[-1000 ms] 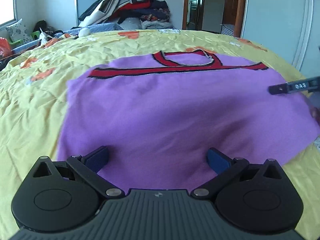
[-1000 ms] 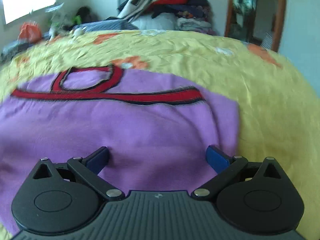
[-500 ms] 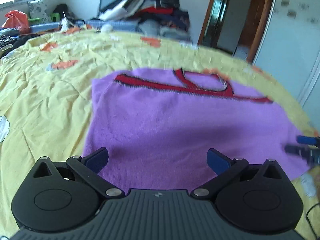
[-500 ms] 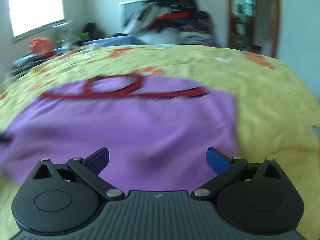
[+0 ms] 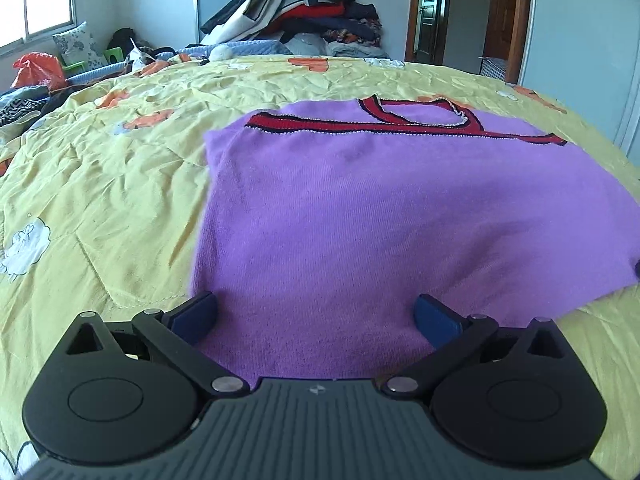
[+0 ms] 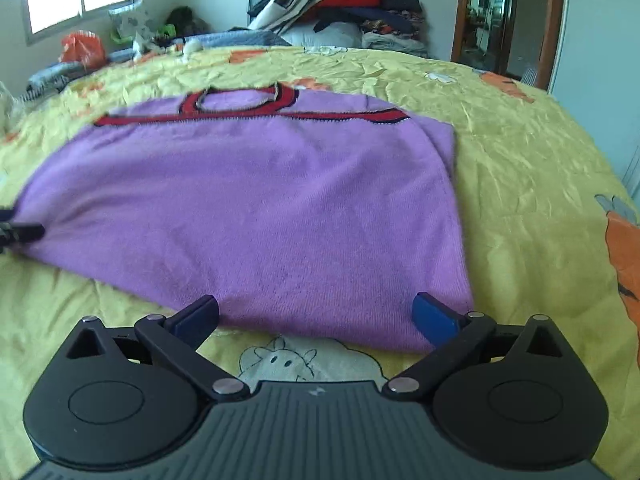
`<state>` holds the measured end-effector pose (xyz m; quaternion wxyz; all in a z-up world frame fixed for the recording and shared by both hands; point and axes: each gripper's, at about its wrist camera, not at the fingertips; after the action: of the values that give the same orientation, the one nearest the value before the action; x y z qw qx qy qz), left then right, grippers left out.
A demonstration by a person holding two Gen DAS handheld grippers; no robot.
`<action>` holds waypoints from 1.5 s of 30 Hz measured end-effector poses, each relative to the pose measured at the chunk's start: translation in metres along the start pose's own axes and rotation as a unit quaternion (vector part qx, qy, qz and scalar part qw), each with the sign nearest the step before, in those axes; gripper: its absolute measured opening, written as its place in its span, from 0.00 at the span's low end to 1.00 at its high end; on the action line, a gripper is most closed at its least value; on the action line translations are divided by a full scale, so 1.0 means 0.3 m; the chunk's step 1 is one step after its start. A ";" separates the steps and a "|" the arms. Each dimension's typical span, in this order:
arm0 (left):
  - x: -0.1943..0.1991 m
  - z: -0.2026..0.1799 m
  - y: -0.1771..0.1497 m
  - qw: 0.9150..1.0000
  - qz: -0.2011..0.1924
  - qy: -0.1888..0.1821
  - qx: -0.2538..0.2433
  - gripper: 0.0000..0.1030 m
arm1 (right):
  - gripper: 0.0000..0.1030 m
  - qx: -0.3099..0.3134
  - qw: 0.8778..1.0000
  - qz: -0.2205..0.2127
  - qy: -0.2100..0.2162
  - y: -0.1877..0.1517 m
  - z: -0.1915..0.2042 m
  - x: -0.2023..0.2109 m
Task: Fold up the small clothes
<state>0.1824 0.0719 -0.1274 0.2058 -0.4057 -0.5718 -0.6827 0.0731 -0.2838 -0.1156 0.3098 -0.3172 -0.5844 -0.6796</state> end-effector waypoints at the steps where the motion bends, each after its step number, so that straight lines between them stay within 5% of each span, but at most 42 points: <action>1: 0.000 -0.003 0.000 1.000 -0.001 0.001 0.001 1.00 | 1.00 -0.011 1.000 -0.007 -0.002 0.011 -0.012 0.002; 7: 0.006 0.003 -0.007 1.000 0.007 -0.002 -0.013 1.00 | 1.00 0.030 0.999 0.016 -0.036 -0.012 0.015 -0.037; 14: 0.065 0.015 0.013 0.999 0.030 -0.016 -0.032 1.00 | 1.00 0.052 0.998 0.035 -0.020 -0.001 0.020 0.016; 19: 0.050 -0.108 0.094 0.995 -0.009 -0.101 0.010 1.00 | 1.00 0.080 0.997 -0.008 -0.003 0.122 0.182 -0.018; 24: -0.049 -0.210 0.073 0.998 0.014 -0.035 -0.045 1.00 | 1.00 0.116 0.993 0.019 0.017 0.089 0.264 -0.131; 28: 0.003 -0.135 0.018 0.998 0.026 -0.037 -0.046 1.00 | 1.00 0.129 0.990 0.047 0.036 0.060 0.215 -0.083; 30: 0.017 -0.084 0.058 0.998 0.029 -0.049 -0.017 1.00 | 1.00 0.140 0.988 0.057 0.035 0.119 0.201 -0.068; 34: -0.045 0.027 0.219 0.997 0.015 -0.057 0.053 1.00 | 1.00 0.130 0.991 -0.019 -0.020 0.278 0.136 -0.074; 36: -0.098 0.055 0.299 0.996 0.006 -0.063 0.065 1.00 | 1.00 0.119 0.992 0.011 -0.045 0.370 0.099 -0.173; 41: -0.260 0.065 0.424 0.998 0.035 -0.013 0.045 1.00 | 1.00 0.076 0.996 0.037 -0.020 0.465 0.007 -0.327; 45: -0.282 0.077 0.397 1.000 0.007 0.003 0.023 1.00 | 1.00 0.040 0.999 0.022 -0.012 0.447 -0.099 -0.349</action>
<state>0.3282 0.0473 -0.1206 0.2214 -0.4032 -0.5834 -0.6693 0.2408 -0.3248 -0.1218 0.3297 -0.3253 -0.6079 -0.6449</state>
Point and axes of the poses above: each gripper's, at about its wrist camera, not at the fingertips, and x roughly against the way its jaws point, z to its left, y to its top, and after that the axes turned 10 degrees about z, right-handed
